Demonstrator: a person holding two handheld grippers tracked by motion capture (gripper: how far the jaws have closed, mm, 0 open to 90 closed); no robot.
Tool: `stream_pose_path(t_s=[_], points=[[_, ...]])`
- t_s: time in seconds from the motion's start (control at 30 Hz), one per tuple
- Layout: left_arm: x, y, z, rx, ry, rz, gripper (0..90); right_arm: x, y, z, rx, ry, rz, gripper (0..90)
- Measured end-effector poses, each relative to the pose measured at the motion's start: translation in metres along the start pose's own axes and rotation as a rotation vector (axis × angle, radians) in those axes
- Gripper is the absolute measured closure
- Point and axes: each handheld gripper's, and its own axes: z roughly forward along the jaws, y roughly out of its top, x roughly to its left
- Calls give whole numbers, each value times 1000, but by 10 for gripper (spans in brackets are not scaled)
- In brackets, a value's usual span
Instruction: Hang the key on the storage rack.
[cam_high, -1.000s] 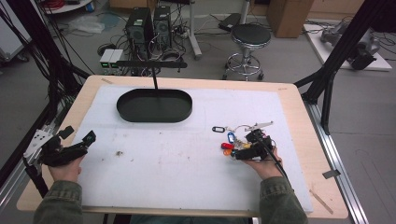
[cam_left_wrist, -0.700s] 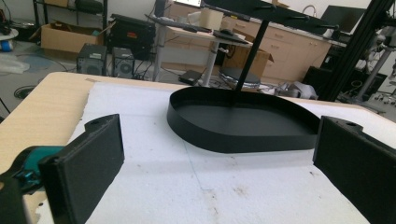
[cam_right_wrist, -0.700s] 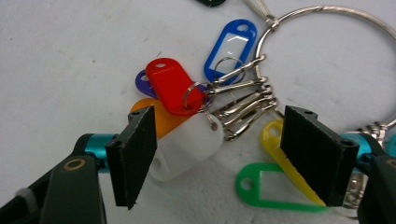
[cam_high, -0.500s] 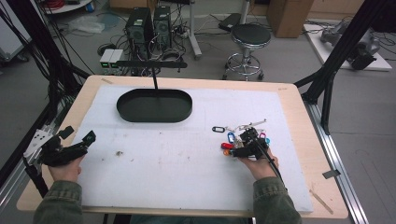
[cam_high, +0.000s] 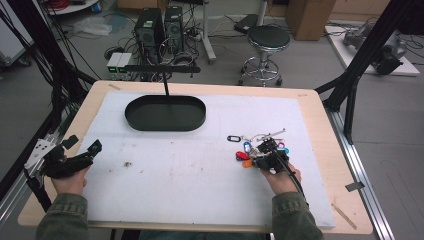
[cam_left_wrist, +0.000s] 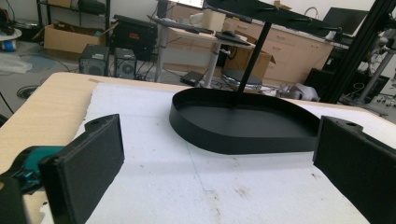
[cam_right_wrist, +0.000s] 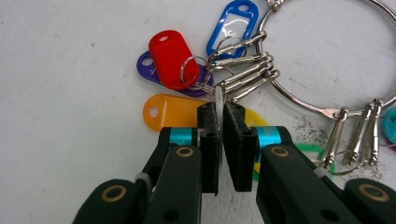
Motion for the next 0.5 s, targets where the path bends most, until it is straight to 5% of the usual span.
stream_pose_path(t_s=[0.5], points=[[0, 0, 0, 2, -4, -1, 24, -10, -2, -13, -71, 53, 29, 877]])
